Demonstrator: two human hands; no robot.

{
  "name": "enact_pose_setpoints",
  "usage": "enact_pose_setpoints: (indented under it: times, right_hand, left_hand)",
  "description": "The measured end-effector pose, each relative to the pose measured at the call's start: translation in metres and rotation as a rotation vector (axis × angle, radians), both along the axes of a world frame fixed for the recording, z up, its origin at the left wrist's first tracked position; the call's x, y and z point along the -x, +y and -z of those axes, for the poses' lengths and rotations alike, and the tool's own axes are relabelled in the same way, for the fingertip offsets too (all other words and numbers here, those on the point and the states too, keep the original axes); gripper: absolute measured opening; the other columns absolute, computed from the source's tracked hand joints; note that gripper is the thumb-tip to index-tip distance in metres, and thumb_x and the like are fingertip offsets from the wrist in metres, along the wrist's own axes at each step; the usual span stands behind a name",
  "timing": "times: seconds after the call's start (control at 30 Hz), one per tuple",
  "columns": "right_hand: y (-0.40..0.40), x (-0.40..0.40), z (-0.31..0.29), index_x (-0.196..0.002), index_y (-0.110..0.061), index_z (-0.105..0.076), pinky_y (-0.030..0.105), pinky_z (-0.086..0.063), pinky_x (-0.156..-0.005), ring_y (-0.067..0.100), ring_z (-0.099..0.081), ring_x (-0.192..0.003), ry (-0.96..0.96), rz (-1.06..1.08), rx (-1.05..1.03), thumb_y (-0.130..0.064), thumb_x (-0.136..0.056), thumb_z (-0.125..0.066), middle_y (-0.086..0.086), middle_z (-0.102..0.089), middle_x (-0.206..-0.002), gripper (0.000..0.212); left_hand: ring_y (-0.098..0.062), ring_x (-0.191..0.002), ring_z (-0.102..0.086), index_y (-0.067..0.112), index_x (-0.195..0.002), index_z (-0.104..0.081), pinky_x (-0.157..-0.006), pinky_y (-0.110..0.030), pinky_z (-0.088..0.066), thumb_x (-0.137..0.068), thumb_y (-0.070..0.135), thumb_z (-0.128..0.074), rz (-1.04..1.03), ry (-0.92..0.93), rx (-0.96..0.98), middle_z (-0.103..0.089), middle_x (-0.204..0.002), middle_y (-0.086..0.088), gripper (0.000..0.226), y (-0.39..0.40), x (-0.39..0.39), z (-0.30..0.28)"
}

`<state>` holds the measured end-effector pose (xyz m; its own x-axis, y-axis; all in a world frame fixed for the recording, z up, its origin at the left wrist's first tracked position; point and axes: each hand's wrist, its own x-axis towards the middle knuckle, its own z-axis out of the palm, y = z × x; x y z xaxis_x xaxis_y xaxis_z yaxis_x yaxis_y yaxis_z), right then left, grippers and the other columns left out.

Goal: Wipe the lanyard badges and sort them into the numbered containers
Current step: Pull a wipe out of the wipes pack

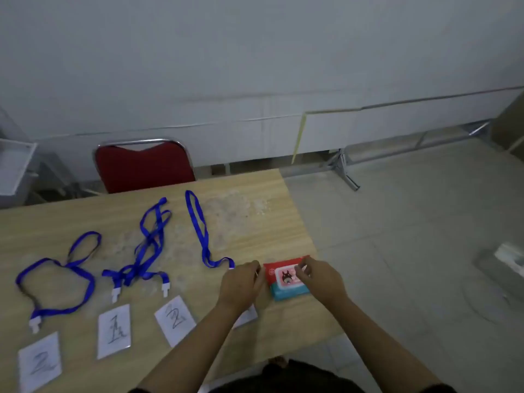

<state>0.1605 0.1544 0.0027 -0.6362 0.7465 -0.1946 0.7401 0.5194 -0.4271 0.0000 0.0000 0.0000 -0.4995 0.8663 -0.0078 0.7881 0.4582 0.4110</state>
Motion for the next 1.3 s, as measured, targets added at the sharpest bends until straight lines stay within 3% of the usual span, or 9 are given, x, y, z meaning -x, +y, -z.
enact_pose_setpoints:
  times: [0.13,0.33,0.43,0.67,0.87,1.0,1.13,1.23,1.3]
  right_hand:
    - [0.017,-0.009,0.022,-0.106,-0.027,-0.063,0.027,-0.052,-0.082,0.01,-0.062,-0.096,-0.047,-0.091,0.094,-0.037,-0.089,-0.063,-0.008,-0.064,-0.106,0.019]
    - [0.044,-0.003,0.044,-0.126,-0.026,-0.056,0.028,-0.047,-0.093,0.015,-0.053,-0.112,-0.097,-0.361,0.121,-0.032,-0.082,-0.071,-0.003,-0.056,-0.124,0.048]
    - [0.051,-0.001,0.052,-0.129,-0.027,-0.055,0.026,-0.046,-0.095,0.012,-0.052,-0.112,-0.111,-0.412,0.141,-0.037,-0.078,-0.075,-0.004,-0.055,-0.126,0.056]
    - [0.061,0.001,0.063,-0.13,-0.028,-0.054,0.024,-0.044,-0.094,0.009,-0.049,-0.112,-0.132,-0.499,0.073,-0.043,-0.08,-0.073,-0.007,-0.053,-0.126,0.056]
    - [0.077,0.003,0.053,-0.134,-0.028,-0.055,0.029,-0.044,-0.1,0.013,-0.05,-0.118,-0.178,-0.657,0.047,-0.049,-0.087,-0.064,-0.005,-0.055,-0.13,0.052]
    - [0.091,0.011,0.047,-0.126,-0.028,-0.063,0.029,-0.048,-0.092,0.012,-0.056,-0.104,-0.19,-0.67,0.186,-0.058,-0.089,-0.056,-0.003,-0.06,-0.119,0.048]
    - [0.099,0.024,0.042,-0.084,-0.011,-0.076,0.039,-0.05,-0.071,0.012,-0.063,-0.071,0.017,-0.426,0.417,-0.052,-0.09,-0.062,0.009,-0.068,-0.079,0.044]
    - [0.098,0.033,0.046,-0.085,-0.015,-0.071,0.023,-0.049,-0.06,0.006,-0.059,-0.065,0.25,-0.125,0.331,-0.034,-0.086,-0.073,-0.001,-0.062,-0.075,0.018]
    - [0.096,0.038,0.049,-0.084,-0.015,-0.06,0.014,-0.046,-0.055,0.011,-0.056,-0.062,0.315,-0.001,0.365,-0.021,-0.082,-0.078,0.005,-0.061,-0.073,0.019]
  left_hand:
    - [-0.022,-0.101,-0.054,0.014,-0.109,-0.058,-0.087,-0.032,-0.042,-0.101,0.03,-0.039,0.079,-0.152,0.06,-0.061,-0.11,-0.006,0.026,0.011,-0.026,0.027]
    - [-0.014,-0.142,-0.028,0.012,-0.15,-0.026,-0.114,-0.017,-0.017,-0.099,0.022,-0.048,-0.014,-0.384,0.078,-0.029,-0.156,-0.003,0.057,0.02,-0.049,0.052]
    - [-0.013,-0.141,-0.03,0.015,-0.152,-0.024,-0.112,-0.017,-0.02,-0.099,0.024,-0.049,-0.061,-0.397,0.11,-0.03,-0.155,-0.003,0.059,0.023,-0.051,0.058]
    - [-0.012,-0.12,-0.046,0.022,-0.135,-0.046,-0.098,-0.018,-0.038,-0.092,0.016,-0.059,-0.191,-0.441,0.106,-0.049,-0.131,-0.002,0.046,0.038,-0.05,0.062]
    - [-0.016,-0.115,-0.051,0.029,-0.152,-0.02,-0.096,-0.03,-0.049,-0.088,0.011,-0.063,-0.243,-0.474,0.124,-0.05,-0.125,-0.006,0.079,0.042,-0.046,0.065]
    - [-0.015,-0.115,-0.05,0.033,-0.151,-0.022,-0.098,-0.029,-0.048,-0.087,0.013,-0.065,-0.247,-0.493,0.098,-0.05,-0.124,-0.004,0.08,0.038,-0.042,0.068]
    - [-0.009,-0.113,-0.048,0.035,-0.148,-0.027,-0.096,-0.026,-0.046,-0.086,0.023,-0.066,-0.179,-0.473,0.071,-0.052,-0.125,0.0,0.074,0.032,-0.039,0.073]
    - [-0.005,-0.111,-0.047,0.035,-0.139,-0.031,-0.092,-0.023,-0.044,-0.087,0.029,-0.065,-0.153,-0.42,0.068,-0.051,-0.125,0.001,0.062,0.028,-0.04,0.075]
    - [-0.007,-0.115,-0.048,0.033,-0.138,-0.036,-0.094,-0.024,-0.043,-0.088,0.029,-0.065,-0.117,-0.361,0.085,-0.051,-0.13,0.002,0.058,0.028,-0.04,0.076]
